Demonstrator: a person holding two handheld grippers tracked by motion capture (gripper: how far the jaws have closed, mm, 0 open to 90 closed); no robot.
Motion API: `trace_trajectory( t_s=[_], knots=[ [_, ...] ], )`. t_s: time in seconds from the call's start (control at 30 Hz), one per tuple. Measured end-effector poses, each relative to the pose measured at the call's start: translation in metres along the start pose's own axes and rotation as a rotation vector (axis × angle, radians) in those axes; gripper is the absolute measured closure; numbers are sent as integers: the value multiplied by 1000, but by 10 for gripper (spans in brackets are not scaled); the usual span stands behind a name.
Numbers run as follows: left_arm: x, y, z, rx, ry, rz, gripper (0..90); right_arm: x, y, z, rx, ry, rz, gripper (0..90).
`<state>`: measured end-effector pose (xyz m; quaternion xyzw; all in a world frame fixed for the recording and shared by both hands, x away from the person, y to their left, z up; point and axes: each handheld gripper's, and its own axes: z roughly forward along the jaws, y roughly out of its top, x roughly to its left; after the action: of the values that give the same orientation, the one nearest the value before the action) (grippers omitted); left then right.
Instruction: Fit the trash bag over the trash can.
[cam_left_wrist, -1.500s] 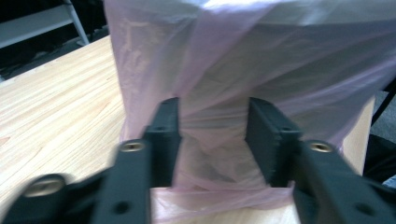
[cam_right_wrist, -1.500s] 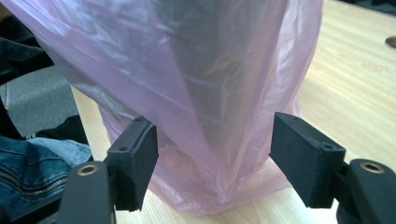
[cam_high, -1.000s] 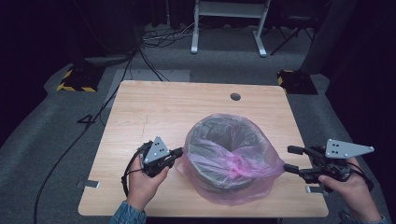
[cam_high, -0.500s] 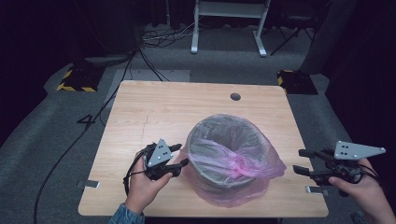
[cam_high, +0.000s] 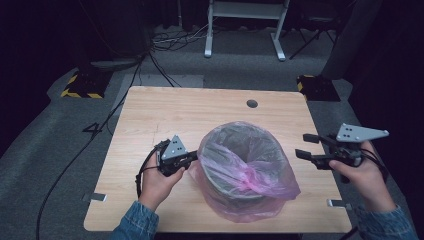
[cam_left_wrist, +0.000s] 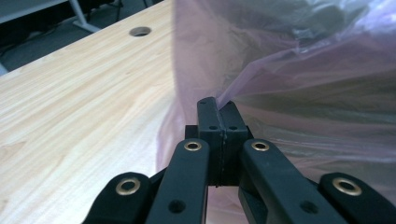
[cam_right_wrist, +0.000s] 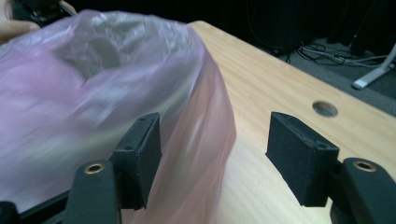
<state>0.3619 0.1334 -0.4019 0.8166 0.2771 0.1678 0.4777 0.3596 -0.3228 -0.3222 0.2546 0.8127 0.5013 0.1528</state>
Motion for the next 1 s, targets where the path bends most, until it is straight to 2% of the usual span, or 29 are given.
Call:
trace_trajectory(
  t_s=[0.07,0.13,0.17,0.23,0.37,0.47,0.5,0.6,0.73,0.8,1.0],
  knots=[
    [11,3,6,-15,6,-30,900,-3,7,15,1,5,-2,351],
    [21,8,13,-21,35,-40,900,-4,13,31,7,9,-11,351],
    [24,10,16,-16,64,-37,900,-5,15,39,13,17,-12,351],
    [26,14,21,-21,93,-27,900,-4,19,53,29,38,-12,356],
    [23,19,22,-43,90,-32,822,-1,24,71,36,75,3,408],
    [17,18,15,-76,102,-29,604,1,26,77,59,79,11,553],
    [15,17,12,-79,104,-28,566,1,26,79,71,76,2,640],
    [9,14,1,-87,122,-28,451,1,29,80,62,81,3,763],
    [3,7,-15,-89,124,-34,415,1,34,77,37,61,3,833],
    [-1,3,-22,-83,123,-28,414,1,35,76,24,65,2,900],
    [-18,-9,-34,-76,86,-24,413,-1,36,76,36,21,-12,900]
  ],
)
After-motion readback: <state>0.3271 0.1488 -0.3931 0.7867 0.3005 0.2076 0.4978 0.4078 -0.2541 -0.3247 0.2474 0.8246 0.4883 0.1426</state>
